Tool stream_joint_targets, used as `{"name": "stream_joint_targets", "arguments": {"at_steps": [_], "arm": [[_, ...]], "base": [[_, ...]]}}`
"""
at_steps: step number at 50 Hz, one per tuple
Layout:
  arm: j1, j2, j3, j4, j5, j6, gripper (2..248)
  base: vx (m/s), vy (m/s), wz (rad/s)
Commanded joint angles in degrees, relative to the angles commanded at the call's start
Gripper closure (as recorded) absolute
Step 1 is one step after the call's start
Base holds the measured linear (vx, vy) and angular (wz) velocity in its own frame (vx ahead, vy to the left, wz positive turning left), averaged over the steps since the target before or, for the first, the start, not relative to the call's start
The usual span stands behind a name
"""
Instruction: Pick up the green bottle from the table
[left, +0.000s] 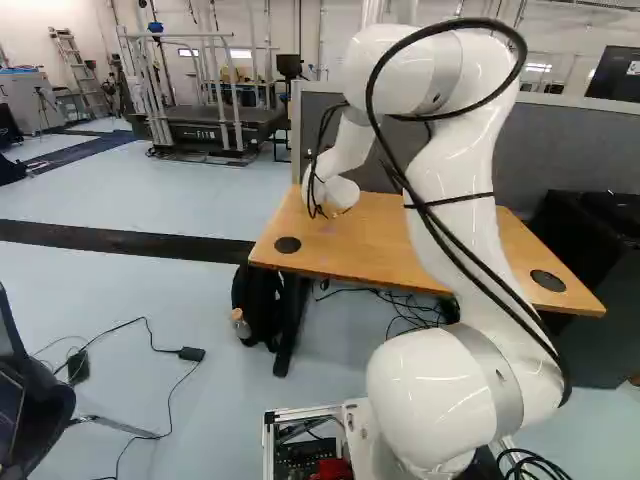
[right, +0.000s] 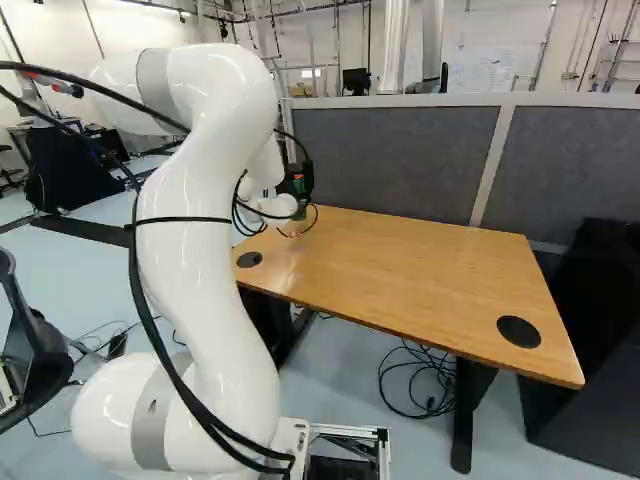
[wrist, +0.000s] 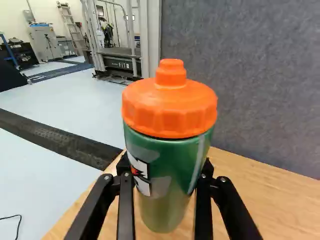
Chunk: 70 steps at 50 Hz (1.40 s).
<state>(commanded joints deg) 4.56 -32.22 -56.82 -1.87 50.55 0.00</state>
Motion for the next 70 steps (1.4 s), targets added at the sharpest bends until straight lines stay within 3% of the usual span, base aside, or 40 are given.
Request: {"name": "stream_joint_targets", "arguments": {"at_steps": [70], "arm": [[-2.5,27.2,23.3,0.0,0.0,0.0,142]], "base": [[0.000,0.000,0.000]]}}
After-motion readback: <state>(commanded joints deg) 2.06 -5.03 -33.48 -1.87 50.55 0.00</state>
